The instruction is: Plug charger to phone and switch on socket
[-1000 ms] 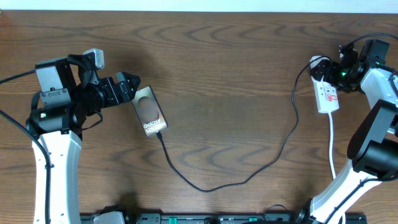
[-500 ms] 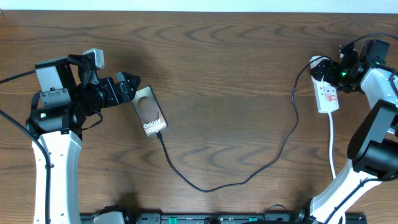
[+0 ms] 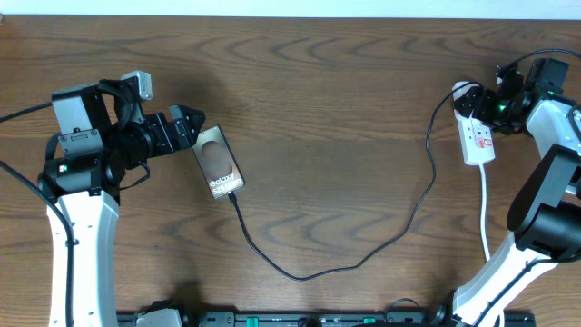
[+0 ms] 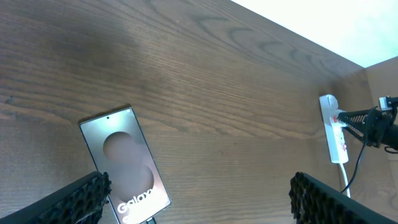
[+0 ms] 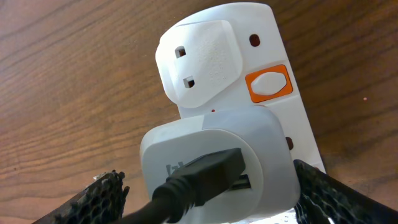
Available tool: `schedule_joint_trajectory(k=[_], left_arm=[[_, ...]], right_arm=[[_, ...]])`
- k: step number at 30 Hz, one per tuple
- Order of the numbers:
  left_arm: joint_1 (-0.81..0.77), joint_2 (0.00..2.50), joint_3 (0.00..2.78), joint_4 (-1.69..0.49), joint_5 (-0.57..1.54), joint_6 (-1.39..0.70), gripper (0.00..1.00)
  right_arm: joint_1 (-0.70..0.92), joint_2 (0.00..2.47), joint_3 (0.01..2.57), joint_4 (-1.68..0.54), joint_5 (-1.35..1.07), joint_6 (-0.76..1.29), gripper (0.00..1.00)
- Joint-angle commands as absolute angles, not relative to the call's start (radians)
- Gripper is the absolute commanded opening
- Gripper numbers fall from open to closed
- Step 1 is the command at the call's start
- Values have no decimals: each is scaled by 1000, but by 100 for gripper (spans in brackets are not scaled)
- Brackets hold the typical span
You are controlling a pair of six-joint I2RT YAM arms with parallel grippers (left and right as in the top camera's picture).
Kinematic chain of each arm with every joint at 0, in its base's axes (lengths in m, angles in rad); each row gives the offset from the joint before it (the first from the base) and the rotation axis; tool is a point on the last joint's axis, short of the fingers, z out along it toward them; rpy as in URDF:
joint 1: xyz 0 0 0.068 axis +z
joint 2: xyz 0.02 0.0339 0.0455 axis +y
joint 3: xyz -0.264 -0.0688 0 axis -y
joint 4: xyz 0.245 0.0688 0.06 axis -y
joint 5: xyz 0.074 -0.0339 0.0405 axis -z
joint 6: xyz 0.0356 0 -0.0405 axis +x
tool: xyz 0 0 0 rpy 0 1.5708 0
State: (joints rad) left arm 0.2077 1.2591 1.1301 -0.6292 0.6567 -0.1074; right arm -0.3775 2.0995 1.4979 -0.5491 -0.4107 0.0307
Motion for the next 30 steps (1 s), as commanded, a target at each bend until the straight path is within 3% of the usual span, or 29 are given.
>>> schedule_joint_trajectory(k=[1, 30], left_arm=[[210, 1259, 1137, -632, 673, -101, 94], [210, 1259, 1137, -631, 673, -101, 94]], right_arm=[[-348, 2154, 1475, -581, -560, 56, 80], [-287, 2155, 1357, -516, -606, 108, 74]])
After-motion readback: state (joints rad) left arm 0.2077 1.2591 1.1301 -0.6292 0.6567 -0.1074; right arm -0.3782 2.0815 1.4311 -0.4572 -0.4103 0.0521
